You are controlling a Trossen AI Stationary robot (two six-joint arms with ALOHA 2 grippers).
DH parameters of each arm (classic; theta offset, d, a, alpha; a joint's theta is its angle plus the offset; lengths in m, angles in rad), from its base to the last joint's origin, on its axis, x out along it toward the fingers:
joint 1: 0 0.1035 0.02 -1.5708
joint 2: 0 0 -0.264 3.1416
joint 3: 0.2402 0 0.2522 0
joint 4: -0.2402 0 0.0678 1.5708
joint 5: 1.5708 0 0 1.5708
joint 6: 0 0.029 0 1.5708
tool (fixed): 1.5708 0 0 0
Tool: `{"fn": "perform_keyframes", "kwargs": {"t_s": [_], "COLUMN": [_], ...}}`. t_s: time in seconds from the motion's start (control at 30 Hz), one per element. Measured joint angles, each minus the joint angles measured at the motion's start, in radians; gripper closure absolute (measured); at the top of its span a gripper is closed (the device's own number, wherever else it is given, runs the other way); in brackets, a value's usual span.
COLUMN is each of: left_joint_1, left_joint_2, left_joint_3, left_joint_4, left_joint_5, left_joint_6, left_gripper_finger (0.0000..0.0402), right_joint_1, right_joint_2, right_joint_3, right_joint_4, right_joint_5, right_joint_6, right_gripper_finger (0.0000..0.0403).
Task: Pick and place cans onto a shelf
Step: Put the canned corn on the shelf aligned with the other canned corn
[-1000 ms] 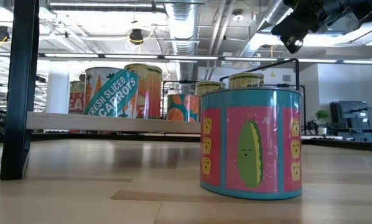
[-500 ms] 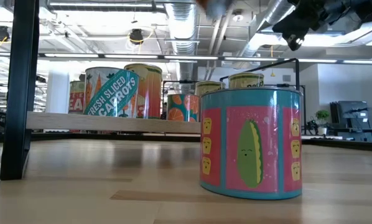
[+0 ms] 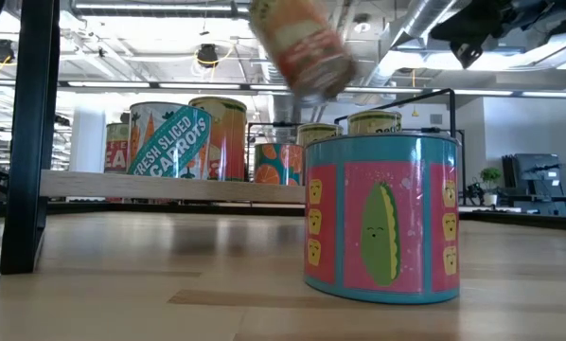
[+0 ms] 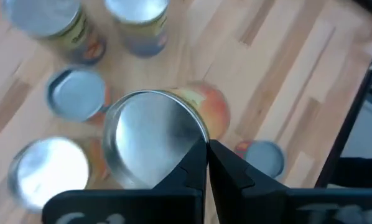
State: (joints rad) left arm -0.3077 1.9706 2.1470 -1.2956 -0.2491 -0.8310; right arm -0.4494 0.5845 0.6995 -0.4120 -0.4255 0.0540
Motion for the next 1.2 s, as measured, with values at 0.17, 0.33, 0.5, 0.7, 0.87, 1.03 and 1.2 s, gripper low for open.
{"fn": "perform_keyframes", "kwargs": {"t_s": [0.17,0.33,0.5,0.7,0.87,1.03,1.2], "left_joint_1": [0.005,0.015,0.031,0.049,0.053,0.047,0.045], "left_joint_2": [0.023,0.06,0.099,0.113,0.112,0.138,0.176], "left_joint_3": [0.034,0.038,0.041,0.041,0.042,0.042,0.043], "left_joint_4": [-0.115,-0.124,-0.149,-0.197,-0.197,-0.186,-0.187], "left_joint_5": [0.008,0.022,0.01,0.008,0.018,0.055,0.059], "left_joint_6": [-0.053,-0.054,-0.05,-0.057,-0.064,-0.059,-0.053], "left_gripper_finger": [0.0402,0.0402,0.0402,0.0402,0.0402,0.0402,0.0402], "right_joint_1": [-0.005,-0.003,-0.002,-0.004,-0.004,-0.004,-0.004], "right_joint_2": [-0.006,-0.006,-0.003,-0.004,-0.003,-0.003,-0.003], "right_joint_3": [0.0,0.0,0.0,0.0,0.0,0.0,0.0], "right_joint_4": [-0.008,-0.007,-0.001,-0.002,-0.003,-0.006,-0.007], "right_joint_5": [0.0,0.0,0.0,0.0,-0.001,-0.001,-0.001], "right_joint_6": [-0.002,-0.011,-0.026,-0.03,-0.034,-0.037,-0.037], "right_gripper_finger": [0.0395,0.0395,0.0395,0.0395,0.0395,0.0395,0.0395]}}
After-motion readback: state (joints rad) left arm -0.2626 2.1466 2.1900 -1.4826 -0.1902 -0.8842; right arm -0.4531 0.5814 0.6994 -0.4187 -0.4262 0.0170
